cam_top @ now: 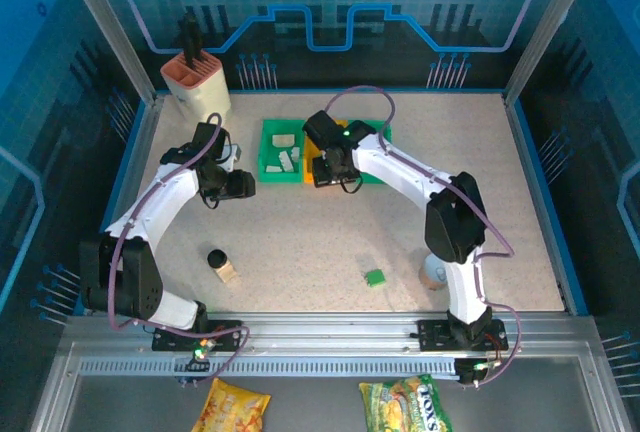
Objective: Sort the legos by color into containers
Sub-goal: Place the lego in the container.
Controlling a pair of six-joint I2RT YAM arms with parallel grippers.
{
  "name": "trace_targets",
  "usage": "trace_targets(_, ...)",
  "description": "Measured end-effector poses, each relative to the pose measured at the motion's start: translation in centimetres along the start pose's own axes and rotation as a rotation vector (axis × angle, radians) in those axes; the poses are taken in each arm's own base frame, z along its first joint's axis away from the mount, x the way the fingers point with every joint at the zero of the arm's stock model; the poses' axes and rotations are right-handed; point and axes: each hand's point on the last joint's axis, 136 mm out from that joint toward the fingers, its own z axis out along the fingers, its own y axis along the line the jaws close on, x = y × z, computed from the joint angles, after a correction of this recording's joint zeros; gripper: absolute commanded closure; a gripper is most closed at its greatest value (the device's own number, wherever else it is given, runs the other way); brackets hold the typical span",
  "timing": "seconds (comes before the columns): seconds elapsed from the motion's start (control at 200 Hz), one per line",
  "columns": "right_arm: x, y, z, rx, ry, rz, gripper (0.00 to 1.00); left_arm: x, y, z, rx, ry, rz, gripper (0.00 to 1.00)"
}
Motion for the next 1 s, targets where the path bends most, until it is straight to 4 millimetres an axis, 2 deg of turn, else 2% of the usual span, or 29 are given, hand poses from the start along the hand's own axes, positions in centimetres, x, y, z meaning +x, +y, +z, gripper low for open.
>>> trace_targets(0.33, -5.6, -1.2, 2.3, 0.019, -0.067, 0.052, 0.52, 0.0, -0.1, 0.0, 0.006, 0.001, 0.0, 0.46)
trace_targets(0.6, -9.2, -1.7, 5.3, 0.018, -0.101, 0.086, 0.51, 0.0, -0.1, 0.0, 0.008, 0.001, 0.0, 0.46)
trace_targets(0.765, -10.2, -2.1, 7.5, 0.016, -0.098, 0.102, 0.51, 0.0, -0.1, 0.0, 0.008, 0.001, 0.0, 0.46)
trace_targets(0.895, -11.0, -1.8, 7.5, -0.004, -0.114, 0.107, 0.5, 0.0, -0.2, 0.0, 0.012, 0.0, 0.001, 0.46)
trace_targets(1.001, -11.0, -1.7, 8.3, -0.014, -0.105, 0.113, 0.47, 0.0, -0.2, 0.0, 0.014, 0.0, 0.001, 0.46)
